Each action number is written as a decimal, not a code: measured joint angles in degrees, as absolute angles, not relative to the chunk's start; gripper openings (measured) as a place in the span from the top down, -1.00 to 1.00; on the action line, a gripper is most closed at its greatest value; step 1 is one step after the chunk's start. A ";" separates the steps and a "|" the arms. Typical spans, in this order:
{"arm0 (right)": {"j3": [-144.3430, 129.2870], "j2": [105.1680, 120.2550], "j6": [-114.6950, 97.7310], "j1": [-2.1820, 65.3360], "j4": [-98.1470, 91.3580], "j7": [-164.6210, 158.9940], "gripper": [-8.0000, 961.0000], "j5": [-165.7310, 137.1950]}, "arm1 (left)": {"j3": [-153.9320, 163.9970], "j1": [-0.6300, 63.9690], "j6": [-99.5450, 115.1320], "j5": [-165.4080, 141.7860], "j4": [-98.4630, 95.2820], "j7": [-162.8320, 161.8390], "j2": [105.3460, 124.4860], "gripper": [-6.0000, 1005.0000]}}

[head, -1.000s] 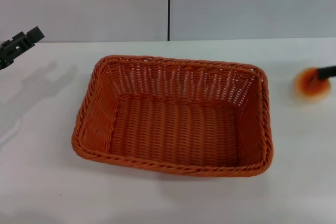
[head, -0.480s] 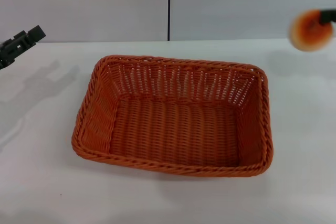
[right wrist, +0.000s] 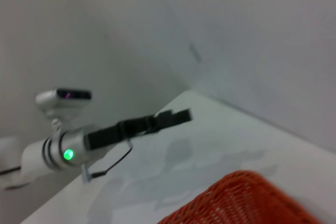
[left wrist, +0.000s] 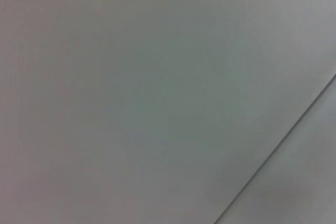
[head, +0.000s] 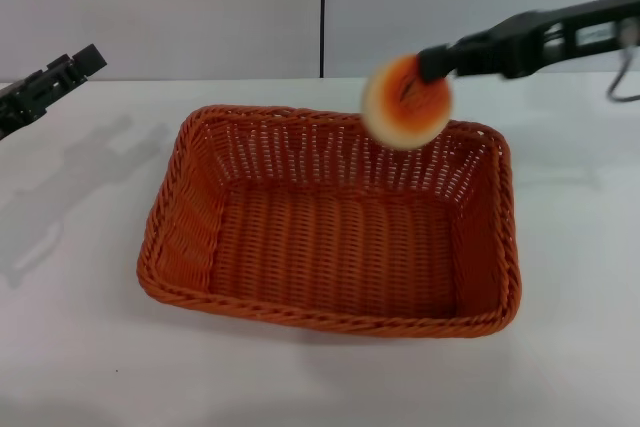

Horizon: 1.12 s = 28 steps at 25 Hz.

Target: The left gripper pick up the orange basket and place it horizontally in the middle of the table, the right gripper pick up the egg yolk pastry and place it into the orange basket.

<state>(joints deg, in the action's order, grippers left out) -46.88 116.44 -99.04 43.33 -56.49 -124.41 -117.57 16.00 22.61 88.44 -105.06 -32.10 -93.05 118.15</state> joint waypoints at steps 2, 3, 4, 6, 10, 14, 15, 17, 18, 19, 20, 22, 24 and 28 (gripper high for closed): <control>-48.70 116.49 -97.65 44.18 -54.49 -124.01 0.64 -117.85 | 16.00 22.66 88.45 -105.04 -32.02 -93.00 118.19 -0.53; -49.48 116.49 -96.60 44.37 -53.97 -123.80 0.63 -118.02 | 16.06 22.69 88.47 -105.03 -31.97 -93.00 118.21 -0.53; -50.03 116.50 -95.80 44.40 -53.61 -123.68 0.62 -118.15 | 16.17 22.70 88.52 -105.02 -31.82 -93.01 118.23 -0.53; -50.38 116.53 -94.34 44.06 -53.42 -123.49 0.61 -118.20 | 16.51 22.82 88.59 -105.02 -31.19 -93.02 118.24 -0.53; -50.29 116.53 -93.88 43.78 -53.37 -123.35 0.58 -118.21 | 16.61 23.00 88.61 -105.02 -30.63 -92.99 118.24 -0.53; -49.90 116.13 -94.06 42.12 -56.46 -123.05 0.47 -118.14 | 16.59 23.10 88.62 -105.02 -30.53 -92.96 118.26 -0.53; -49.71 116.03 -94.00 41.04 -58.50 -122.64 0.38 -118.04 | 16.56 23.09 88.62 -105.02 -30.51 -92.92 118.26 -0.53; -48.84 116.37 -93.68 38.27 -63.30 -120.69 0.19 -117.85 | 16.39 22.96 88.62 -105.02 -30.50 -92.60 118.26 -0.53; -47.94 116.91 -93.21 36.31 -66.20 -118.99 0.10 -117.77 | 16.31 22.85 88.61 -105.02 -30.50 -92.37 118.25 -0.53; -47.16 117.38 -92.75 34.93 -67.82 -117.68 0.03 -117.48 | 16.21 22.64 88.61 -104.92 -30.49 -91.79 118.25 -0.53; -46.08 117.94 -92.04 33.14 -69.54 -115.69 -0.03 -116.74 | 16.18 22.42 88.61 -104.58 -30.49 -91.18 118.24 -0.53; -44.25 118.68 -90.58 29.73 -70.59 -111.81 -0.17 -113.73 | 16.11 21.64 88.61 -102.96 -30.43 -89.31 118.23 -0.53; -42.80 118.78 -88.94 26.40 -68.19 -106.62 -0.31 -108.19 | 16.09 20.69 88.97 -101.02 -29.96 -86.52 118.17 -0.52; -37.68 118.65 -86.21 21.00 -58.57 -92.54 -0.31 -94.75 | 16.08 18.56 91.19 -97.02 -28.77 -77.28 117.98 -0.52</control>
